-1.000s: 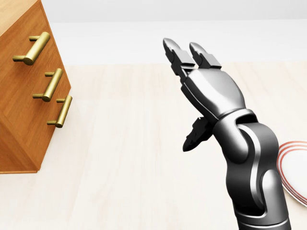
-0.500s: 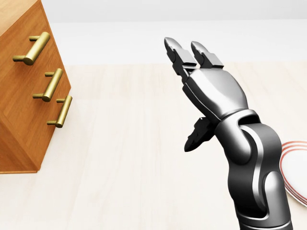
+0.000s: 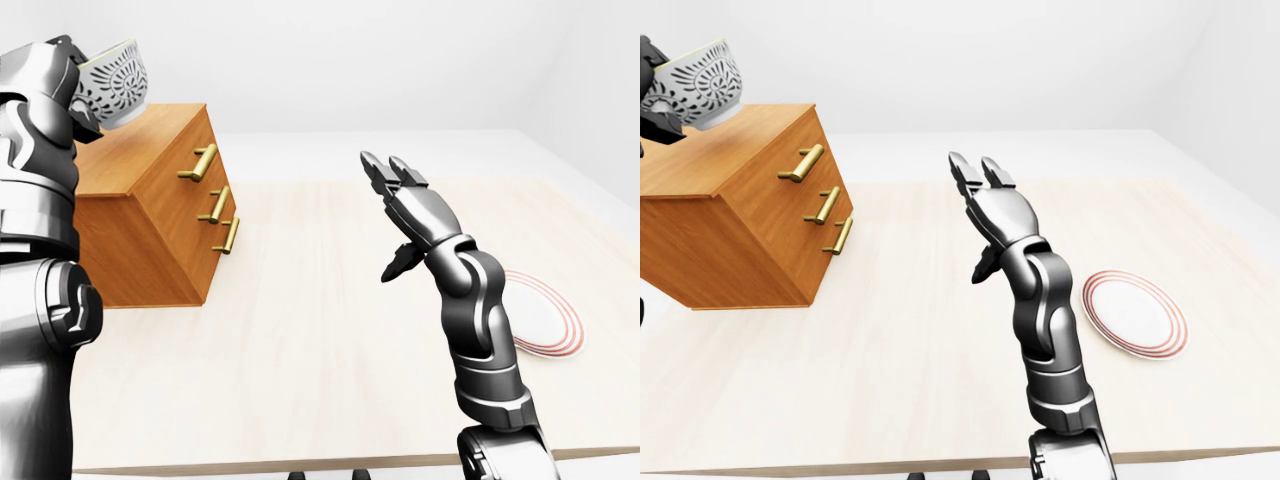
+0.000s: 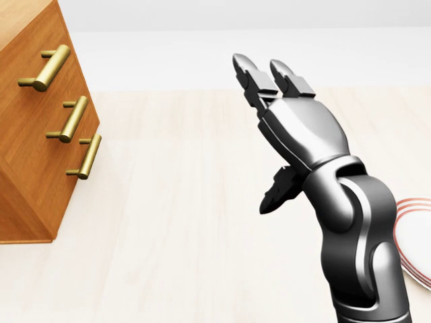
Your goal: Put the bowl on top of the cabinet.
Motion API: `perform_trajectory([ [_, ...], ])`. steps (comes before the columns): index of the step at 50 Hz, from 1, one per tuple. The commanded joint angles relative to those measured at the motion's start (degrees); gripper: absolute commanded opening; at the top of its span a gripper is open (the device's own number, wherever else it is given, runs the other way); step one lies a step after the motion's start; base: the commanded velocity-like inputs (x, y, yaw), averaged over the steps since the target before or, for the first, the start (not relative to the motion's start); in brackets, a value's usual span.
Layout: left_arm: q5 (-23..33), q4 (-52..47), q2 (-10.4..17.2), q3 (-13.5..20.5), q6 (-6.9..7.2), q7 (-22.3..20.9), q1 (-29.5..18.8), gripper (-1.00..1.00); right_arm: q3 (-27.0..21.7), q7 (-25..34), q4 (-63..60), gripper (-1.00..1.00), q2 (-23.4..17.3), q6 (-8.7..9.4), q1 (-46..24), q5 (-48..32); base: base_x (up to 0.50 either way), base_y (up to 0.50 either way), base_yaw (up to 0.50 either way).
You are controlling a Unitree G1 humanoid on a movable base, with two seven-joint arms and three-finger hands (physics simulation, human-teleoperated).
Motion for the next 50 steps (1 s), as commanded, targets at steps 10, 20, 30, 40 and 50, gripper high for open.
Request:
perform_trajectory([
  [10, 8.7, 0.5, -0.5, 1.0, 2.51, 0.6, 2.2, -1.00, -0.2, -0.3, 0.0, 1.00, -0.2, 0.00, 0.3, 0.3, 0.00, 0.00, 0.00],
  [20, 9.5, 0.8, -1.4, 1.0, 2.66, 1.4, 2.8, -1.00, -0.3, -0.2, -0.5, 1.00, -0.3, 0.00, 0.8, 0.4, 0.00, 0.00, 0.00],
  [30, 9.7, 0.9, -1.7, 1.2, 2.82, 1.9, 3.2, -1.00, -0.4, -0.5, -0.3, 1.00, -0.4, 0.00, 1.0, 0.5, 0.00, 0.00, 0.00],
  [40, 9.0, 0.9, -1.9, 1.8, 3.30, 2.5, 3.8, -1.00, -0.1, -0.5, -0.4, 1.00, -0.2, 0.00, 1.1, 0.3, 0.00, 0.00, 0.00],
  [50, 8.1, 0.7, -1.8, 1.6, 3.18, 2.8, 2.7, 1.00, 0.3, -0.8, 0.4, 1.00, 0.1, 0.00, 0.9, 0.2, 0.00, 0.00, 0.00],
])
